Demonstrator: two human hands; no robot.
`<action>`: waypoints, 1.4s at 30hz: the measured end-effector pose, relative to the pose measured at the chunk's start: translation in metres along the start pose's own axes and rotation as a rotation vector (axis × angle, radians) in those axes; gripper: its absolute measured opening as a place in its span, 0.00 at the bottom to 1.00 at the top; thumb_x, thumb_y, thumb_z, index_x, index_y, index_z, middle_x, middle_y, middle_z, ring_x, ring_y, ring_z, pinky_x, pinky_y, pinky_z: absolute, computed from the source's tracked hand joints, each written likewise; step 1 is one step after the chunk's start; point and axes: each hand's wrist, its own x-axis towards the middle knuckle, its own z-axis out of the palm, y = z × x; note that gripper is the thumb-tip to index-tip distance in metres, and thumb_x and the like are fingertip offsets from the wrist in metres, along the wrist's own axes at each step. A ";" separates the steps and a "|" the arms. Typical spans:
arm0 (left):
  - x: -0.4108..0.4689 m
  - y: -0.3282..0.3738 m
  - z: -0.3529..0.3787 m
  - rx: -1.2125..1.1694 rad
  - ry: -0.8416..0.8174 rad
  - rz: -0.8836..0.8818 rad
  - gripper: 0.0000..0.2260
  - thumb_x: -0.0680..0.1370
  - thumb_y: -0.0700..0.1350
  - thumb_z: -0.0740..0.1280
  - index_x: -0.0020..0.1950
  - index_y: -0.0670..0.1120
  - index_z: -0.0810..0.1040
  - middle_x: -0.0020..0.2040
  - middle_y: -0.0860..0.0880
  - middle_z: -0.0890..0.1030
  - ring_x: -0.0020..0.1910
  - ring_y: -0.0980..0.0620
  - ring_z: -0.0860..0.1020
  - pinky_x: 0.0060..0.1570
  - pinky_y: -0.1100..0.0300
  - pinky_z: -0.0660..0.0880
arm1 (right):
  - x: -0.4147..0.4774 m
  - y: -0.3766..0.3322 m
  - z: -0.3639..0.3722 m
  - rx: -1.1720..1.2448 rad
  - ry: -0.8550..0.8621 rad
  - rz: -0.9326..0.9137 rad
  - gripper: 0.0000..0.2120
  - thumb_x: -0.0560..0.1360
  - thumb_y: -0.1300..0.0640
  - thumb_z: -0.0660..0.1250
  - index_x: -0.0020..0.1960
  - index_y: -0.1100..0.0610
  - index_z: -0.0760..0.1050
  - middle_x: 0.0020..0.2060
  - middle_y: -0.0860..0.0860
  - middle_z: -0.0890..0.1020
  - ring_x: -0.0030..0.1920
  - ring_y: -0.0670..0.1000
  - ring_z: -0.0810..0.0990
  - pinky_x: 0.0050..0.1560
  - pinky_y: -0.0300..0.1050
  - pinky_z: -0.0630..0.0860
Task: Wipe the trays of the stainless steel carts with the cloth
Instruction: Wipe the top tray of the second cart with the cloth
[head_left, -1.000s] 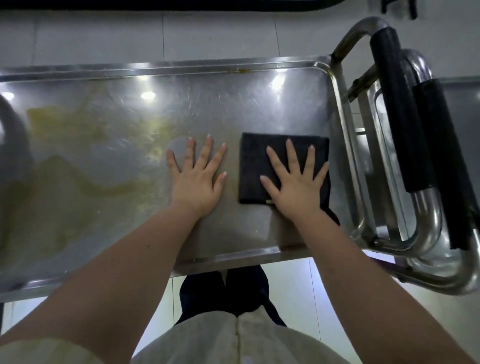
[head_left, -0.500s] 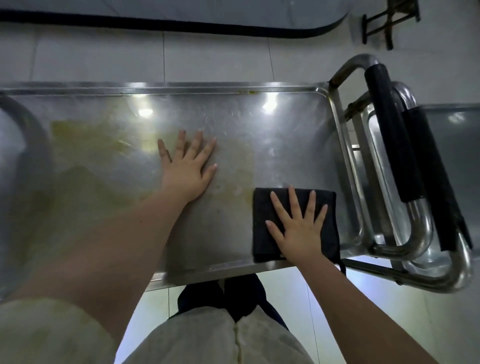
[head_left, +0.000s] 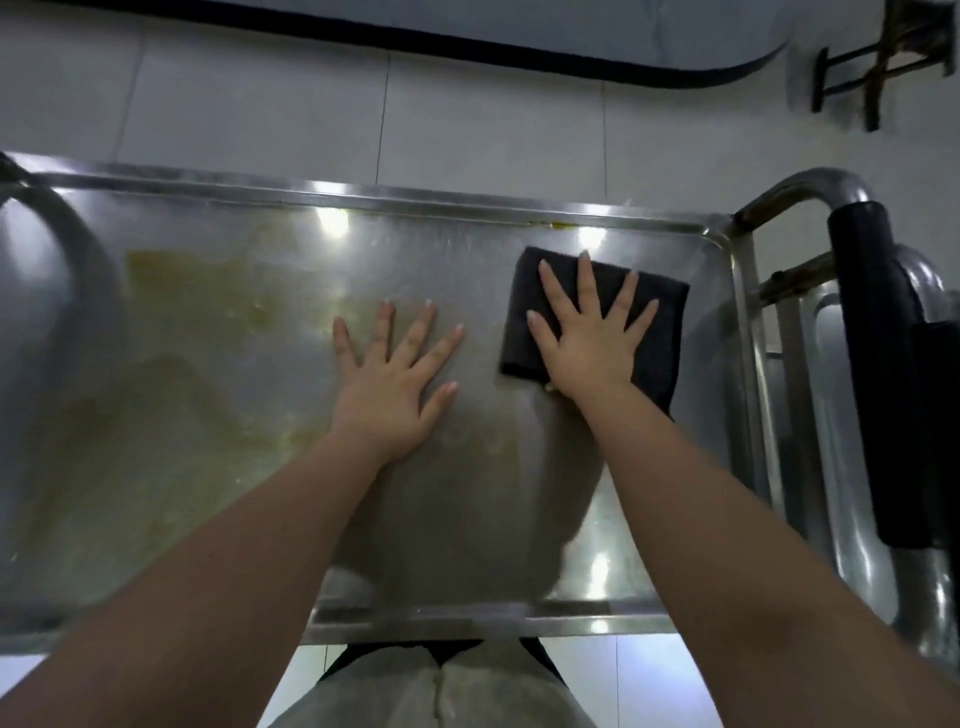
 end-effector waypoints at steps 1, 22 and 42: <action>0.001 0.000 0.000 0.002 -0.001 0.000 0.27 0.79 0.67 0.36 0.77 0.65 0.38 0.80 0.55 0.40 0.78 0.40 0.39 0.68 0.27 0.39 | 0.026 -0.004 -0.007 0.002 -0.010 0.010 0.29 0.76 0.30 0.38 0.75 0.31 0.36 0.79 0.44 0.42 0.76 0.68 0.36 0.69 0.74 0.34; 0.002 0.002 0.002 0.019 0.011 -0.025 0.27 0.79 0.67 0.38 0.78 0.65 0.42 0.81 0.55 0.45 0.79 0.41 0.43 0.69 0.29 0.39 | 0.052 -0.029 -0.015 0.022 -0.033 -0.071 0.30 0.76 0.29 0.42 0.76 0.32 0.39 0.79 0.42 0.42 0.75 0.68 0.35 0.67 0.76 0.34; 0.003 0.003 0.002 -0.011 0.041 -0.036 0.27 0.80 0.64 0.43 0.79 0.61 0.46 0.81 0.54 0.46 0.79 0.42 0.44 0.70 0.29 0.41 | -0.067 -0.019 0.016 0.002 0.004 -0.125 0.30 0.75 0.29 0.42 0.75 0.31 0.38 0.79 0.43 0.44 0.76 0.68 0.37 0.67 0.77 0.33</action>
